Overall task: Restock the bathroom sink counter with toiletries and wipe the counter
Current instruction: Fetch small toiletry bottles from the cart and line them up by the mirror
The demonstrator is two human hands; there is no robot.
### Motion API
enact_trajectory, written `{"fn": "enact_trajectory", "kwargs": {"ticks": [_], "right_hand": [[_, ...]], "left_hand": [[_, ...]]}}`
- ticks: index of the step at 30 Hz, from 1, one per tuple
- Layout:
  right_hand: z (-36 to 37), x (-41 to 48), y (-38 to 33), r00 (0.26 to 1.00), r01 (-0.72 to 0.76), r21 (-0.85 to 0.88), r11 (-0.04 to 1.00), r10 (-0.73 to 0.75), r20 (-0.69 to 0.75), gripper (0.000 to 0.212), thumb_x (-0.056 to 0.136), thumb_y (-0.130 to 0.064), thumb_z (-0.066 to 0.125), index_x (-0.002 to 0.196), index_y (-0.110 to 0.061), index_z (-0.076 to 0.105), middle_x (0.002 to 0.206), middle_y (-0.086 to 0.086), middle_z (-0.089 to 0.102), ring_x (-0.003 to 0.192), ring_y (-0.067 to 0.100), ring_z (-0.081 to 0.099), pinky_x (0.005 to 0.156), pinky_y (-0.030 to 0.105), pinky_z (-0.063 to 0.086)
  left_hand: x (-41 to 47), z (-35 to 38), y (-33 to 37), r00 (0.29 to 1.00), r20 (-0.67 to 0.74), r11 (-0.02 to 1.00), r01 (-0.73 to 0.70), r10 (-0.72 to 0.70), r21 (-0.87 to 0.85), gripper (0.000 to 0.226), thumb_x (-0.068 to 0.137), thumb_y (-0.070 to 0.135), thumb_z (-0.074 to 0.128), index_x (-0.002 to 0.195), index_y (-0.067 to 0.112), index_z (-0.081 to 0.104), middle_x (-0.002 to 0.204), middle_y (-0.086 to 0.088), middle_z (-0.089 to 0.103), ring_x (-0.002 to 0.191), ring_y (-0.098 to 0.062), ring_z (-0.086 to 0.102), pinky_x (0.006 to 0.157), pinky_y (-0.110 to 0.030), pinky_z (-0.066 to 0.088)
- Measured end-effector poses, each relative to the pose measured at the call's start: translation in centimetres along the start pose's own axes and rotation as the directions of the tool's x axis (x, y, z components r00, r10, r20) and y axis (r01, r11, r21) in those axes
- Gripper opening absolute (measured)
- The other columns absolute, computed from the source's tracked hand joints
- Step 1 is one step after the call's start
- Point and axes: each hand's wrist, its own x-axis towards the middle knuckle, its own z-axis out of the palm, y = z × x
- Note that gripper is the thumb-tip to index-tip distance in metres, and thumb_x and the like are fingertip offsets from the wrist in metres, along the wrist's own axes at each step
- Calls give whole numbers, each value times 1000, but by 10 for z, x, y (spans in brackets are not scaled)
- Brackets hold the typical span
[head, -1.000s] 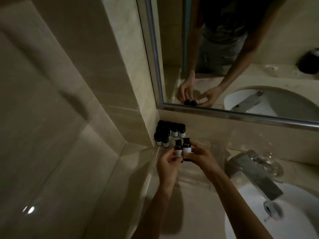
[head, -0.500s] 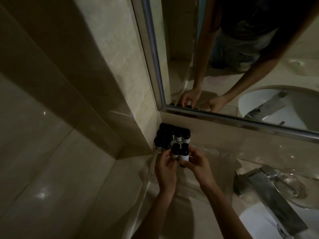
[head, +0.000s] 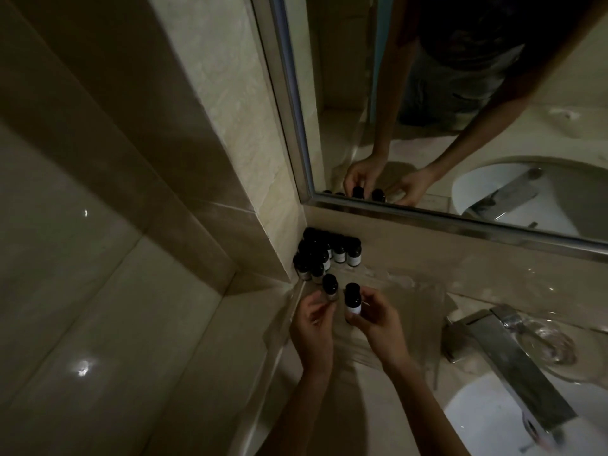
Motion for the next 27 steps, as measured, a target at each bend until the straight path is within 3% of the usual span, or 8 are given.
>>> {"fn": "enact_trajectory", "kwargs": {"ticks": [4, 7, 10, 17, 21, 23, 27], "right_hand": [[-1, -4, 1, 999, 32, -19, 999, -32, 2, 41, 79, 16, 64, 104, -16, 60, 105, 3, 67, 94, 4, 66, 80, 23, 53], [-3, -3, 0, 998, 60, -79, 995, -59, 18, 44, 79, 13, 66, 105, -21, 61, 104, -5, 68, 96, 6, 66, 85, 25, 53], [-5, -2, -2, 996, 88, -119, 989, -86, 21, 43, 80, 10, 66, 105, -25, 61, 104, -7, 68, 98, 5, 65, 85, 21, 51], [-6, 6, -2, 983, 170, -218, 961, -180, -26, 38, 81, 2, 70, 105, -26, 63, 110, -1, 65, 103, 6, 62, 89, 19, 50], [-7, 11, -1, 975, 200, -264, 943, -219, -45, 39, 80, 0, 71, 106, -28, 63, 110, -2, 63, 102, 4, 60, 87, 18, 50], [-6, 12, 0, 970, 211, -296, 932, -237, -51, 41, 79, 1, 72, 106, -28, 62, 109, -5, 62, 101, 1, 60, 87, 17, 50], [-4, 13, 0, 959, 237, -351, 906, -277, -67, 45, 79, -1, 73, 106, -34, 60, 106, -13, 61, 98, -4, 59, 84, 14, 49]], "left_hand": [[9, 8, 3, 998, 4, 998, 61, -61, 13, 27, 79, -4, 71, 88, 19, 61, 86, 6, 68, 78, -1, 67, 69, -10, 50], [17, 15, 3, 999, -14, 998, 53, -53, 35, 27, 80, -6, 69, 84, 19, 62, 84, 7, 68, 76, 5, 65, 70, -10, 50], [23, 25, 4, 999, -19, 998, 50, -50, 36, 21, 81, -7, 67, 87, 13, 67, 84, 5, 69, 76, 1, 66, 72, -12, 50], [34, 41, 6, 999, 10, 996, 51, -52, 67, 14, 86, 2, 66, 98, 4, 73, 93, -4, 72, 90, -16, 67, 84, -33, 55], [28, 36, 5, 1000, 16, 994, 5, -7, 106, 21, 91, 1, 59, 109, 2, 70, 103, -8, 71, 95, -14, 65, 83, -23, 52], [23, 30, 3, 1000, 19, 997, 14, -15, 75, 25, 93, 0, 56, 114, 1, 67, 106, -7, 70, 96, -17, 66, 85, -29, 54], [23, 26, 0, 997, 42, 997, 70, -71, 23, 30, 93, -2, 53, 122, 0, 62, 104, 3, 66, 88, -4, 66, 83, -25, 55]]}}
